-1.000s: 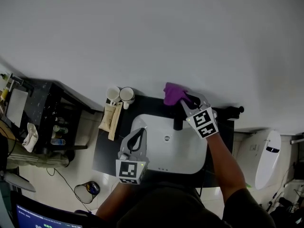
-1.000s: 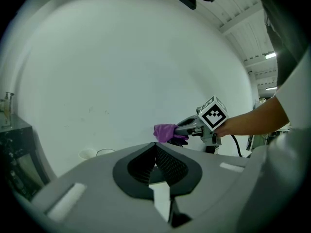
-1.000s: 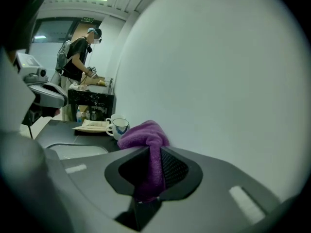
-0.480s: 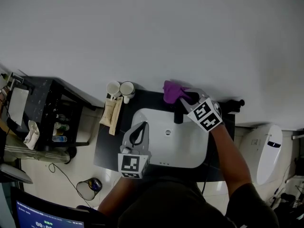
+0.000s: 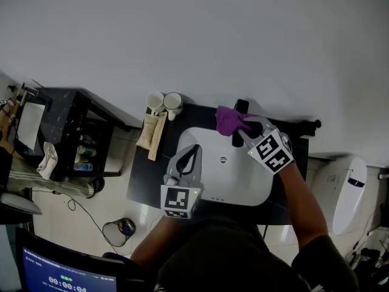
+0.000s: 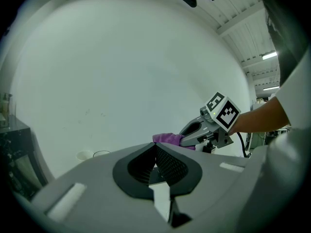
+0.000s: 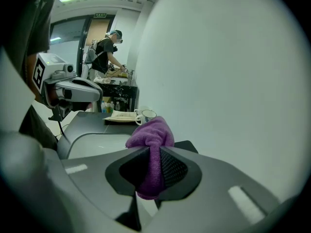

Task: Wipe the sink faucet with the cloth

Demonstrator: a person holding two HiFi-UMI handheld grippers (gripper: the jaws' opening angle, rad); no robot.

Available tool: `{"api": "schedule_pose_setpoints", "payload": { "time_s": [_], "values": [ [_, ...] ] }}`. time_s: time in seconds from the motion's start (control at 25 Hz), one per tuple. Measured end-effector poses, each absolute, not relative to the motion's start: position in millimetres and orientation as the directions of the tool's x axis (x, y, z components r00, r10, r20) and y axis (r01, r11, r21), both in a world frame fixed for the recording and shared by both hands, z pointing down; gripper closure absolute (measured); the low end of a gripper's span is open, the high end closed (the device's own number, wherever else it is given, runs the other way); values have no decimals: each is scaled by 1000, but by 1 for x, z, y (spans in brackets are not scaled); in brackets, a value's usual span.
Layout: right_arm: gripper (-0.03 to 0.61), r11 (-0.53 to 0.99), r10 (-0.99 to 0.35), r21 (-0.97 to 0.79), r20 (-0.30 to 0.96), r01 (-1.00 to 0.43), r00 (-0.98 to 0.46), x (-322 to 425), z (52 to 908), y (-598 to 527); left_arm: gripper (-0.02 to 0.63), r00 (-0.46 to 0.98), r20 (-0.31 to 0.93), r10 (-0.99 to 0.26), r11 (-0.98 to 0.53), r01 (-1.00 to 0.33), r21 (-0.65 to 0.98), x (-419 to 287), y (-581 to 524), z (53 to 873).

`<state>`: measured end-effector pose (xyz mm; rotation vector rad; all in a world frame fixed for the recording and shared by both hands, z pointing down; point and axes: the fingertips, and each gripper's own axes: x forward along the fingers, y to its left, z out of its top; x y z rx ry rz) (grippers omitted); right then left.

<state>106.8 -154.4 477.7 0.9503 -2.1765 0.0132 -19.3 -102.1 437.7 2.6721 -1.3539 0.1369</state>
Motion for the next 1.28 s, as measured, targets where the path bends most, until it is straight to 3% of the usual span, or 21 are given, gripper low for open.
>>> {"api": "schedule_pose_setpoints", "payload": {
  "time_s": [0.28,0.48,0.68,0.96,1.28],
  "values": [
    [522,713,-634,262,638,-651,-437,102,480,-154,597,595,142,-791,-589,-804,82,-20,-100,437],
    [520,675,-710,408,584,-615,-392,97,476,-148,597,588,145,-796,-583,-809,78,-24,-95,436],
    [520,655,-738,442,548,-613,-394,94,476,-118,597,578,156,-801,-573,-816,82,-28,-93,440],
    [520,694,-689,408,617,-594,-380,102,511,-95,597,569,172,-804,-563,-822,87,-33,-88,447],
    [518,680,-699,454,639,-576,-321,115,523,-150,597,561,170,-810,-556,-827,81,-34,-85,446]
  ]
}}
